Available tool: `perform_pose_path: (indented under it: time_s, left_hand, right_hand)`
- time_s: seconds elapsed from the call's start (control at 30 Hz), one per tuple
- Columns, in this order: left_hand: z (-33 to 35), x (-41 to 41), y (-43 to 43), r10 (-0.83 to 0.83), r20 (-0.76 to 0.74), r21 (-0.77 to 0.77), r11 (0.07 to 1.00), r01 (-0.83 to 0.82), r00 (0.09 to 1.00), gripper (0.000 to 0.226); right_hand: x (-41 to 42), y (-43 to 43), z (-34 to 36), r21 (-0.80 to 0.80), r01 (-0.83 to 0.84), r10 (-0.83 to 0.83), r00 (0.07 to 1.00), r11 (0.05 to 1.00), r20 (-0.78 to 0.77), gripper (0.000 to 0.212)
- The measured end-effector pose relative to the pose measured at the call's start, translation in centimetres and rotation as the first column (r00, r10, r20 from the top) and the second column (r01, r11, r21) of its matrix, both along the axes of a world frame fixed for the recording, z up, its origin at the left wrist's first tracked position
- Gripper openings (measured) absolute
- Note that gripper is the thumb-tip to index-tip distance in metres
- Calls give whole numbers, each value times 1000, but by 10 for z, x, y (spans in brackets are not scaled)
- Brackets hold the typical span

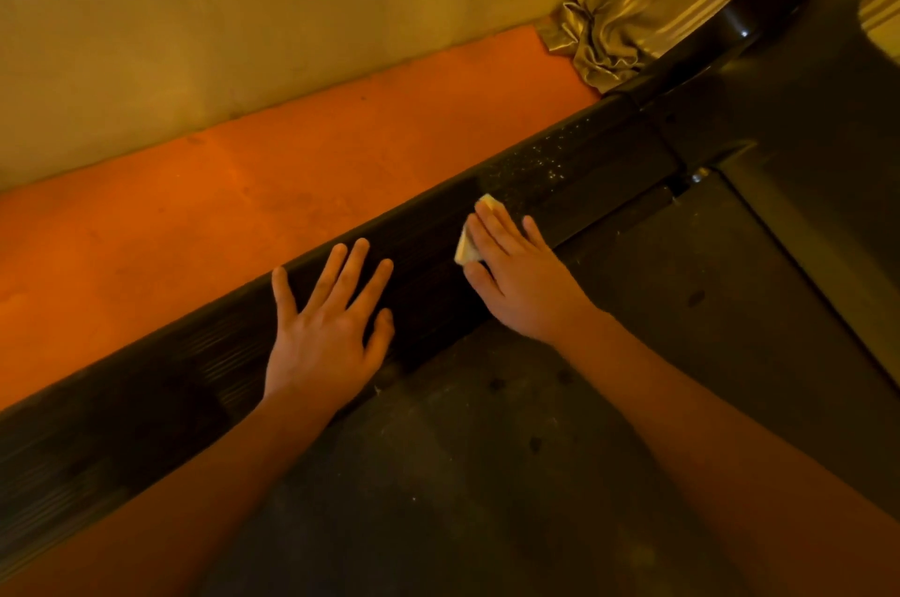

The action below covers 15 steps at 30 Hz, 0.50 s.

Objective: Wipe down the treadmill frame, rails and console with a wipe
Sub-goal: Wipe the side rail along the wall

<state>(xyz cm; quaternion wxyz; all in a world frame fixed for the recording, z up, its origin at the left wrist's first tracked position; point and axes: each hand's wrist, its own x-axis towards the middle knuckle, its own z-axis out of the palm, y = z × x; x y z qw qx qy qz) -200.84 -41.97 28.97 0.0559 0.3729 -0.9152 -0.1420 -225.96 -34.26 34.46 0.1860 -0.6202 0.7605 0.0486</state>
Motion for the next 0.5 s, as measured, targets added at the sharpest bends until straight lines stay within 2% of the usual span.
perform_pose_path:
  time_s: [0.17, 0.33, 0.43, 0.5]
  left_hand:
    - [-1, -1, 0, -8, -7, 0, 1000, 8, 1000, 60]
    - [1, -1, 1, 1, -9, -5, 1000, -2, 1000, 59]
    - [2, -3, 1, -5, -4, 2, 1000, 5, 1000, 59]
    - [2, -1, -1, -8, 12, 7, 1000, 8, 1000, 59]
  right_hand:
    - [7, -54, -3, -47, 96, -94, 994, 994, 47, 63]
    - [9, 0, 2, -39, 67, -63, 994, 997, 89, 64]
    - [6, 33, 1, -36, 44, -43, 998, 998, 50, 70]
    - [6, 24, 0, -34, 36, -35, 999, 999, 29, 68]
